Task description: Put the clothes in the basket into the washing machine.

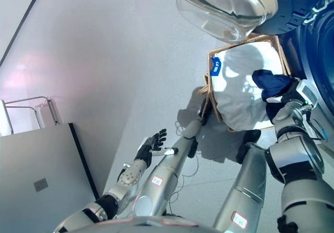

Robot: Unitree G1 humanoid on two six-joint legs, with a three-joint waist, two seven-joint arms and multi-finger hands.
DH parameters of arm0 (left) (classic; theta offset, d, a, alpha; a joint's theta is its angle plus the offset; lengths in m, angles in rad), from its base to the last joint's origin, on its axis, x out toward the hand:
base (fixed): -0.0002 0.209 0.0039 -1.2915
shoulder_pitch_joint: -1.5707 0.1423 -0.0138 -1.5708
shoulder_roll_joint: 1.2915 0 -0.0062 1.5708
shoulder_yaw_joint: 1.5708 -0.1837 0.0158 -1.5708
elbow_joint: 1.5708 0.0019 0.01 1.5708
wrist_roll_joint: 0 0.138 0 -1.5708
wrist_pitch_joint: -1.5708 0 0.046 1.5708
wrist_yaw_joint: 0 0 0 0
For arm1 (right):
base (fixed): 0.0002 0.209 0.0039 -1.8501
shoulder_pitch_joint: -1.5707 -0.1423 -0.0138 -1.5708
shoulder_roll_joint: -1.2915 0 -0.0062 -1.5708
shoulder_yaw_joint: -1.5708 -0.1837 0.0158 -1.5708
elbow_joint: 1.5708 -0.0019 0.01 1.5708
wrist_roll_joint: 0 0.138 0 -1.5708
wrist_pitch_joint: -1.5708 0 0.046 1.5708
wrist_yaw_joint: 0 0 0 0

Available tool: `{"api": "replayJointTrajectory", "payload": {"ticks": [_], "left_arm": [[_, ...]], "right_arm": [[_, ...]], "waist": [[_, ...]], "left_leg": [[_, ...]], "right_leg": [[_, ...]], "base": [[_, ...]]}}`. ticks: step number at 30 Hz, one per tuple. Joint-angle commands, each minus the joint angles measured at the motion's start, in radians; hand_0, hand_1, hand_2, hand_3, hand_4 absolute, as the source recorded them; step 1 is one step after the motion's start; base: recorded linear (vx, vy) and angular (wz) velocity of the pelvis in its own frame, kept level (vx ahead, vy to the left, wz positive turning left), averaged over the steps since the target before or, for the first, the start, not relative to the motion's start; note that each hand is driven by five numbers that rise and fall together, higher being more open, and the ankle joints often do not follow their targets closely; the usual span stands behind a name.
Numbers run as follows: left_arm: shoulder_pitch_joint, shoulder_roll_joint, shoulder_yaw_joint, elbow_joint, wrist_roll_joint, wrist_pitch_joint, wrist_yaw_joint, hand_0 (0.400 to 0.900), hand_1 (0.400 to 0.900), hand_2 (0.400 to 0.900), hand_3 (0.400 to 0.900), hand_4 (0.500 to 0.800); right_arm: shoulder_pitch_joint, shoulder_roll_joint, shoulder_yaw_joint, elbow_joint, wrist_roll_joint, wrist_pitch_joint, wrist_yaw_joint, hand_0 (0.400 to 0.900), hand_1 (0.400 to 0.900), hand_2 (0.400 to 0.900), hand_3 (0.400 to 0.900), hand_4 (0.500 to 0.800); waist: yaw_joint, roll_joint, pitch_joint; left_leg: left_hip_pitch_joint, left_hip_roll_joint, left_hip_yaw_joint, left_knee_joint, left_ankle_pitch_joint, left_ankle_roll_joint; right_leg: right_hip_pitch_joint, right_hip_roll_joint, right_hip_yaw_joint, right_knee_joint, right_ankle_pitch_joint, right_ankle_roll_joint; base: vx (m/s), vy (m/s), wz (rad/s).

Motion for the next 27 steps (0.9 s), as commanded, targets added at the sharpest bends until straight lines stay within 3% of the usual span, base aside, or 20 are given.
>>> {"api": "replayJointTrajectory", "payload": {"ticks": [1,9,19,27], "left_arm": [[-0.017,0.015,0.009,0.052,-0.008,0.004,0.055,0.9,0.9,0.9,0.9,0.8],[-0.023,0.016,0.007,0.095,-0.033,0.008,0.048,0.9,0.9,0.9,0.9,0.8],[-0.04,0.023,0.037,0.133,-0.049,-0.001,0.057,0.9,0.9,0.9,0.9,0.8],[-0.031,0.024,0.063,0.202,-0.062,-0.006,0.063,0.9,0.9,0.9,0.9,0.8]], "right_arm": [[-0.02,-0.061,0.049,0.005,0.006,0.001,-0.012,0.4,0.4,0.4,0.4,0.5],[-0.107,-0.077,0.067,0.01,0.024,0.014,-0.009,0.4,0.4,0.4,0.4,0.5],[-0.04,-0.004,0.02,-0.021,0.071,-0.001,-0.017,0.4,0.4,0.4,0.4,0.5],[0.076,0.099,-0.128,-0.094,0.252,-0.071,-0.042,0.4,0.4,0.4,0.4,0.5]], "waist": [[0.011,0.042,0.042],[0.008,0.034,0.033],[-0.025,0.006,0.043],[-0.07,-0.023,0.033]], "left_leg": [[-0.038,-0.097,0.074,0.171,-0.211,0.07],[-0.02,-0.098,0.073,0.162,-0.204,0.071],[0.054,-0.08,0.075,0.103,-0.185,0.067],[0.182,-0.048,0.086,0.003,-0.161,0.065]], "right_leg": [[0.048,0.009,0.052,-0.13,0.139,0.0],[0.051,0.019,0.054,-0.125,0.129,-0.006],[0.121,0.042,0.054,-0.196,0.153,-0.001],[0.26,0.081,0.056,-0.341,0.194,0.01]], "base": [[0.0,0.0,0.0],[0.01,0.011,-0.04],[-0.01,0.001,-0.11],[0.02,-0.003,-0.21]]}}
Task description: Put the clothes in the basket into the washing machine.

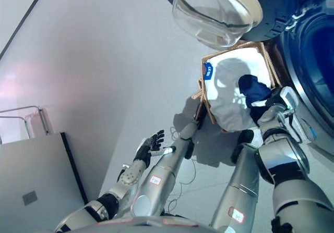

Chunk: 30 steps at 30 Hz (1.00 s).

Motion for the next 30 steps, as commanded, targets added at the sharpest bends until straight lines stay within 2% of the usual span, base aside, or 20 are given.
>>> {"api": "replayJointTrajectory", "payload": {"ticks": [1,2,7,11,18,19,20,21,22,23,25,26,27,28,29,30], "left_arm": [[-0.004,0.031,0.066,0.121,-0.023,-0.012,0.042,0.9,0.9,0.9,0.9,0.8],[-0.004,0.031,0.068,0.127,-0.022,-0.012,0.043,0.9,0.9,0.9,0.9,0.8],[0.019,0.028,0.063,0.143,-0.029,-0.027,0.051,0.9,0.9,0.9,0.9,0.8],[0.041,0.031,0.052,0.146,-0.041,-0.036,0.05,0.9,0.9,0.9,0.9,0.8],[0.085,0.021,0.065,0.192,-0.049,-0.026,0.026,0.9,0.9,0.9,0.9,0.8],[0.116,0.067,0.096,0.208,-0.047,-0.013,0.008,0.9,0.9,0.9,0.9,0.8],[0.091,0.057,0.105,0.205,-0.063,-0.023,-0.001,0.9,0.9,0.9,0.9,0.8],[0.109,0.059,0.093,0.201,-0.069,-0.019,-0.003,0.9,0.9,0.9,0.9,0.8],[0.119,0.039,0.088,0.192,-0.057,-0.002,-0.013,0.9,0.9,0.9,0.9,0.8],[0.121,0.049,0.071,0.186,-0.055,-0.011,-0.023,0.9,0.9,0.9,0.9,0.8],[0.125,0.07,0.075,0.195,-0.063,-0.01,-0.021,0.9,0.9,0.9,0.9,0.8],[0.128,0.057,0.081,0.181,-0.051,-0.005,-0.019,0.9,0.9,0.9,0.9,0.8],[0.126,0.06,0.065,0.175,-0.041,-0.012,-0.023,0.9,0.9,0.9,0.9,0.8],[0.135,0.076,0.069,0.177,-0.046,-0.016,-0.018,0.9,0.9,0.9,0.9,0.8],[0.137,0.062,0.072,0.163,-0.027,-0.002,-0.017,0.9,0.9,0.9,0.9,0.8],[0.148,0.055,0.072,0.147,-0.024,-0.006,-0.016,0.9,0.9,0.9,0.9,0.8]], "right_arm": [[0.028,-0.026,-0.052,-0.05,0.132,-0.083,-0.041,0.4,0.4,0.4,0.4,0.5],[0.052,-0.005,-0.074,-0.06,0.156,-0.094,-0.049,0.4,0.4,0.4,0.4,0.5],[0.096,0.053,-0.223,-0.118,0.407,-0.191,-0.06,0.4,0.4,0.4,0.4,0.5],[0.045,0.084,-0.33,-0.158,0.636,-0.266,-0.058,0.4,0.4,0.4,0.4,0.5],[0.003,0.102,-0.415,-0.204,0.843,-0.336,-0.002,0.4,0.4,0.4,0.4,0.5],[-0.185,-0.196,-0.415,-0.183,0.852,-0.294,0.033,0.4,0.4,0.4,0.4,0.5],[-0.19,-0.227,-0.378,-0.159,0.901,-0.265,0.063,0.4,0.4,0.4,0.4,0.5],[-0.273,-0.266,-0.348,-0.147,0.913,-0.251,0.039,0.4,0.4,0.4,0.4,0.5],[-0.27,-0.233,-0.355,-0.059,0.912,-0.282,0.02,0.4,0.4,0.4,0.4,0.5],[-0.306,-0.223,-0.341,-0.068,0.951,-0.263,0.061,0.4,0.4,0.4,0.4,0.5],[-0.508,-0.31,-0.267,-0.047,0.96,-0.26,0.024,0.4,0.4,0.4,0.4,0.5],[-0.476,-0.315,-0.255,-0.014,0.92,-0.287,0.003,0.4,0.4,0.4,0.4,0.5],[-0.47,-0.289,-0.266,-0.055,0.941,-0.27,0.035,0.4,0.4,0.4,0.4,0.5],[-0.538,-0.325,-0.243,-0.084,0.937,-0.277,0.008,0.4,0.4,0.4,0.4,0.5],[-0.511,-0.323,-0.235,-0.038,0.905,-0.29,-0.003,0.4,0.4,0.4,0.4,0.5],[-0.44,-0.285,-0.262,-0.04,0.89,-0.3,-0.001,0.9,0.9,0.9,0.9,0.8]], "waist": [[-0.026,0.006,0.006],[-0.031,0.01,0.004],[-0.055,0.006,-0.021],[-0.057,0.011,-0.055],[-0.063,0.001,-0.118],[-0.071,-0.026,-0.146],[-0.077,-0.023,-0.138],[-0.068,-0.035,-0.156],[-0.055,-0.021,-0.163],[-0.046,-0.023,-0.177],[-0.033,-0.032,-0.205],[-0.024,-0.015,-0.206],[-0.021,-0.013,-0.216],[-0.016,-0.02,-0.228],[-0.006,-0.003,-0.229],[-0.005,0.01,-0.225]], "left_leg": [[0.087,-0.067,0.065,0.005,-0.152,0.055],[0.091,-0.056,0.072,-0.013,-0.123,0.059],[0.175,-0.035,0.086,-0.077,-0.113,0.061],[0.236,-0.02,0.103,-0.116,-0.116,0.062],[0.313,-0.003,0.136,-0.139,-0.143,0.065],[0.317,0.001,0.135,-0.144,-0.143,0.059],[0.32,0.009,0.143,-0.146,-0.145,0.056],[0.328,0.011,0.143,-0.148,-0.146,0.053],[0.333,0.006,0.141,-0.152,-0.146,0.055],[0.339,0.008,0.138,-0.156,-0.145,0.054],[0.349,0.009,0.139,-0.162,-0.146,0.052],[0.353,0.006,0.137,-0.164,-0.147,0.053],[0.358,0.007,0.135,-0.167,-0.147,0.052],[0.362,0.007,0.133,-0.167,-0.146,0.051],[0.367,0.003,0.13,-0.167,-0.148,0.052],[0.371,0.002,0.129,-0.169,-0.148,0.055]], "right_leg": [[0.168,0.045,0.023,-0.29,0.16,-0.004],[0.177,0.055,0.014,-0.322,0.198,-0.007],[0.27,0.071,0.023,-0.435,0.234,0.007],[0.333,0.081,0.035,-0.513,0.259,0.021],[0.415,0.099,0.068,-0.604,0.286,0.032],[0.421,0.101,0.069,-0.616,0.291,0.032],[0.422,0.103,0.071,-0.622,0.295,0.033],[0.429,0.104,0.072,-0.632,0.301,0.034],[0.435,0.101,0.073,-0.639,0.308,0.037],[0.443,0.102,0.073,-0.644,0.307,0.035],[0.452,0.103,0.074,-0.652,0.306,0.035],[0.456,0.1,0.072,-0.653,0.306,0.037],[0.464,0.102,0.072,-0.658,0.304,0.037],[0.469,0.103,0.07,-0.659,0.302,0.036],[0.473,0.098,0.069,-0.659,0.301,0.037],[0.475,0.1,0.069,-0.658,0.3,0.036]], "base": [[-0.06,0.024,-0.32],[-0.06,0.015,-0.29],[0.02,0.001,-0.24],[0.06,0.004,-0.27],[0.07,-0.008,-0.22],[0.04,-0.05,-0.11],[0.05,-0.064,-0.08],[0.07,-0.063,-0.07],[0.07,-0.053,0.02],[0.06,-0.041,0.07],[0.07,-0.035,0.08],[0.07,-0.038,0.1],[0.05,-0.041,0.12],[0.06,-0.025,0.14],[0.04,-0.024,0.11],[0.0,0.0,0.0]]}}
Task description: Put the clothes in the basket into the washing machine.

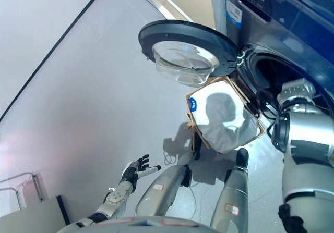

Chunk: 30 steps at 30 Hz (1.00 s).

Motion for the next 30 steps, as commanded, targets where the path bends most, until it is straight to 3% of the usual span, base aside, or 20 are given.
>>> {"api": "replayJointTrajectory", "payload": {"ticks": [1,2,4,15,25,30], "left_arm": [[0.009,0.013,0.024,0.059,0.009,-0.014,0.021,0.9,0.9,0.9,0.9,0.8],[0.015,0.021,0.021,0.059,0.009,-0.015,0.02,0.9,0.9,0.9,0.9,0.8],[0.011,0.001,0.036,0.084,-0.016,-0.024,0.026,0.9,0.9,0.9,0.9,0.8],[0.022,-0.034,0.069,0.153,0.009,0.004,-0.004,0.9,0.9,0.9,0.9,0.8],[0.027,-0.037,0.147,0.226,0.079,0.028,-0.028,0.9,0.9,0.9,0.9,0.8],[0.014,-0.017,0.193,0.264,0.122,0.028,-0.035,0.9,0.9,0.9,0.9,0.8]], "right_arm": [[0.033,-0.065,0.114,-0.186,-0.104,-0.152,0.062,0.9,0.9,0.9,0.9,0.8],[0.057,-0.057,0.097,-0.204,-0.108,-0.154,0.058,0.9,0.9,0.9,0.9,0.8],[0.166,0.046,0.048,-0.318,-0.088,-0.18,0.085,0.9,0.9,0.9,0.9,0.8],[0.316,0.163,-0.015,-0.155,-0.107,-0.143,0.13,0.9,0.9,0.9,0.9,0.8],[0.673,0.339,0.008,-0.148,-0.29,-0.08,0.199,0.9,0.9,0.9,0.9,0.8],[0.843,0.402,0.121,-0.186,-0.537,-0.051,0.22,0.9,0.9,0.9,0.9,0.8]], "waist": [[0.02,-0.011,-0.106],[0.022,-0.018,-0.111],[0.005,-0.01,-0.095],[0.004,-0.03,-0.136],[-0.047,-0.119,-0.17],[-0.081,-0.177,-0.193]], "left_leg": [[0.049,-0.063,0.015,0.048,-0.157,-0.012],[0.047,-0.062,0.015,0.047,-0.151,-0.012],[0.059,-0.061,0.019,0.043,-0.156,-0.012],[0.095,-0.043,0.021,0.036,-0.162,-0.016],[0.181,-0.017,0.012,-0.008,-0.159,-0.025],[0.237,-0.006,0.016,-0.053,-0.146,-0.031]], "right_leg": [[0.16,0.027,-0.024,-0.291,0.151,-0.047],[0.159,0.028,-0.025,-0.293,0.158,-0.047],[0.165,0.034,-0.014,-0.294,0.148,-0.05],[0.221,0.042,-0.018,-0.35,0.163,-0.053],[0.303,0.057,-0.036,-0.396,0.17,-0.053],[0.347,0.07,-0.046,-0.419,0.177,-0.05]], "base": [[-0.03,-0.019,-0.03],[-0.04,-0.002,-0.17],[0.02,-0.002,-0.18],[0.03,-0.033,-0.04],[0.03,-0.062,0.02],[0.0,-0.058,0.01]]}}
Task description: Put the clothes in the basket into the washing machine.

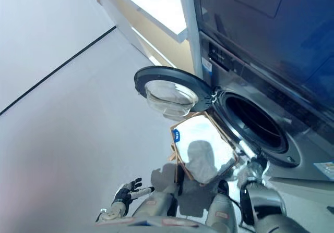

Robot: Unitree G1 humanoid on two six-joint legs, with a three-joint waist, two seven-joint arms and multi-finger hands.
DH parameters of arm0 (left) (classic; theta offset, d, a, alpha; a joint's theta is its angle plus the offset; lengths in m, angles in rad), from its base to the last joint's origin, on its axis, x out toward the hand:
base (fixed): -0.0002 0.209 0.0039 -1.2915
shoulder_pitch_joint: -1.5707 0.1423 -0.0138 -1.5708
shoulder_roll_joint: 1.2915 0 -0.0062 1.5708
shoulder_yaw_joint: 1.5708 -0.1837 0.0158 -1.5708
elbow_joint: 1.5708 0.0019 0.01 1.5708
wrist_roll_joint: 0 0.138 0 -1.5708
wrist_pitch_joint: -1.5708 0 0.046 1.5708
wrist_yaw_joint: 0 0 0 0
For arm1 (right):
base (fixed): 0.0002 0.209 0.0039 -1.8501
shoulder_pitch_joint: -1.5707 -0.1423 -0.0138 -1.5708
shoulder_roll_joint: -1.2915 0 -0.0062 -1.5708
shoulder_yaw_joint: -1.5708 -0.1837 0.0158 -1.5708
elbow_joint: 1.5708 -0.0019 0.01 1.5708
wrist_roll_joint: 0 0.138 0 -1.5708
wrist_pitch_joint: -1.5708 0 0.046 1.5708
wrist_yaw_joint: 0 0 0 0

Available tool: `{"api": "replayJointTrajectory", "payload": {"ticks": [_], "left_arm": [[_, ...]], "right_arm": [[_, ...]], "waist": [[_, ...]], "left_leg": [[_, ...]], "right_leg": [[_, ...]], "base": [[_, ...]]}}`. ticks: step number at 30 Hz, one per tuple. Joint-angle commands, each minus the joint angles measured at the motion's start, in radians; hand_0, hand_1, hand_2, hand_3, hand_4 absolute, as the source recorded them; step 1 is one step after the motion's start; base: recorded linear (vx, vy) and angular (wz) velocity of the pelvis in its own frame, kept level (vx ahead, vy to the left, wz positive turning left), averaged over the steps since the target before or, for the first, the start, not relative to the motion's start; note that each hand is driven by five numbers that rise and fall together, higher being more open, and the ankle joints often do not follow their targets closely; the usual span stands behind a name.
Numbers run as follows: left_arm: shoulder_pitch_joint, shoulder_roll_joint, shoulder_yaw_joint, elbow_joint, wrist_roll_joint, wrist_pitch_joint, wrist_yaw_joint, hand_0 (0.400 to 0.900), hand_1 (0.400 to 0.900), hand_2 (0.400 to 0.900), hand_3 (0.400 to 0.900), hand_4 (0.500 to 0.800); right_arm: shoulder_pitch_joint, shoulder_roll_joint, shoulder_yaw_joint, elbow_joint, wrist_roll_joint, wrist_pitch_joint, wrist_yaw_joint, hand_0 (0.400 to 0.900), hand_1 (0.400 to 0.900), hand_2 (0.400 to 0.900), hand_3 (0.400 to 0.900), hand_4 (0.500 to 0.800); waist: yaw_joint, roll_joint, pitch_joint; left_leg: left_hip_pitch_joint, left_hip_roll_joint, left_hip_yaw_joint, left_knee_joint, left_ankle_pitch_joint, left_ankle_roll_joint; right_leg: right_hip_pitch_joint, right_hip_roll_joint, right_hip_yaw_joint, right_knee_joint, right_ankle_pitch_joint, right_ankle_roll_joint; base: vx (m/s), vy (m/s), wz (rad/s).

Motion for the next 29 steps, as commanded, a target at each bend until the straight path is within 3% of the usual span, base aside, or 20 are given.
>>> {"api": "replayJointTrajectory", "payload": {"ticks": [1,3,4,5,8,11,13,18,29], "left_arm": [[-0.053,0.007,0.059,0.088,0.043,-0.016,0.005,0.9,0.9,0.9,0.9,0.8],[-0.047,0.019,0.085,0.093,0.08,-0.016,-0.004,0.9,0.9,0.9,0.9,0.8],[-0.047,0.019,0.085,0.093,0.08,-0.016,-0.004,0.9,0.9,0.9,0.9,0.8],[-0.036,0.03,0.099,0.094,0.106,-0.02,-0.017,0.9,0.9,0.9,0.9,0.8],[-0.028,0.04,0.117,0.105,0.143,-0.012,-0.037,0.9,0.9,0.9,0.9,0.8],[-0.025,0.041,0.132,0.113,0.168,-0.007,-0.056,0.9,0.9,0.9,0.9,0.8],[-0.021,0.056,0.14,0.119,0.146,0.008,-0.061,0.9,0.9,0.9,0.9,0.8],[0.007,0.081,0.157,0.151,0.155,0.012,-0.074,0.9,0.9,0.9,0.9,0.8],[0.024,0.087,0.157,0.156,0.175,0.018,-0.081,0.9,0.9,0.9,0.9,0.8]], "right_arm": [[-0.016,-0.015,0.055,-0.031,-0.178,-0.02,0.007,0.9,0.9,0.9,0.9,0.8],[0.079,0.003,0.178,-0.053,-0.432,0.003,0.003,0.9,0.9,0.9,0.9,0.8],[0.079,0.004,0.178,-0.054,-0.432,0.003,0.003,0.9,0.9,0.9,0.9,0.8],[0.135,0.009,0.266,-0.054,-0.624,0.027,-0.006,0.9,0.9,0.9,0.9,0.8],[0.208,0.016,0.287,-0.026,-0.731,0.049,0.004,0.9,0.9,0.9,0.9,0.8],[0.261,0.024,0.291,0.004,-0.787,0.061,0.021,0.9,0.9,0.9,0.9,0.8],[0.309,0.073,0.323,-0.182,-0.815,0.071,0.027,0.9,0.9,0.9,0.9,0.8],[0.385,0.071,0.411,-0.288,-0.975,0.095,0.042,0.9,0.9,0.9,0.9,0.8],[0.371,0.084,0.391,-0.239,-0.93,0.092,0.059,0.9,0.9,0.9,0.9,0.8]], "waist": [[-0.012,-0.042,-0.006],[-0.025,-0.076,-0.022],[-0.026,-0.076,-0.025],[-0.031,-0.096,-0.033],[-0.037,-0.118,-0.061],[-0.04,-0.13,-0.084],[-0.055,-0.146,-0.101],[-0.063,-0.174,-0.135],[-0.062,-0.184,-0.168]], "left_leg": [[0.065,-0.073,0.021,-0.02,-0.085,0.025],[0.093,-0.072,0.026,-0.016,-0.091,0.027],[0.089,-0.072,0.026,-0.016,-0.09,0.027],[0.112,-0.069,0.029,-0.014,-0.095,0.028],[0.136,-0.066,0.029,-0.012,-0.105,0.03],[0.168,-0.065,0.029,-0.01,-0.117,0.033],[0.188,-0.061,0.038,-0.012,-0.121,0.034],[0.225,-0.058,0.05,-0.007,-0.137,0.039],[0.275,-0.056,0.052,-0.003,-0.155,0.044]], "right_leg": [[0.167,0.004,-0.021,-0.36,0.209,0.0],[0.192,0.01,-0.016,-0.363,0.213,0.002],[0.189,0.01,-0.017,-0.364,0.214,0.002],[0.209,0.016,-0.014,-0.359,0.21,0.002],[0.234,0.02,-0.011,-0.36,0.206,0.004],[0.263,0.022,-0.011,-0.359,0.2,0.006],[0.278,0.027,-0.003,-0.355,0.193,0.008],[0.309,0.034,0.016,-0.348,0.182,0.011],[0.36,0.032,0.02,-0.345,0.17,0.01]], "base": [[0.01,-0.041,-0.13],[0.02,-0.044,-0.12],[0.01,-0.036,-0.1],[0.02,-0.028,-0.09],[0.04,-0.024,-0.07],[0.05,-0.008,-0.05],[0.03,-0.005,-0.18],[0.02,-0.009,-0.15],[0.01,-0.006,-0.01]]}}
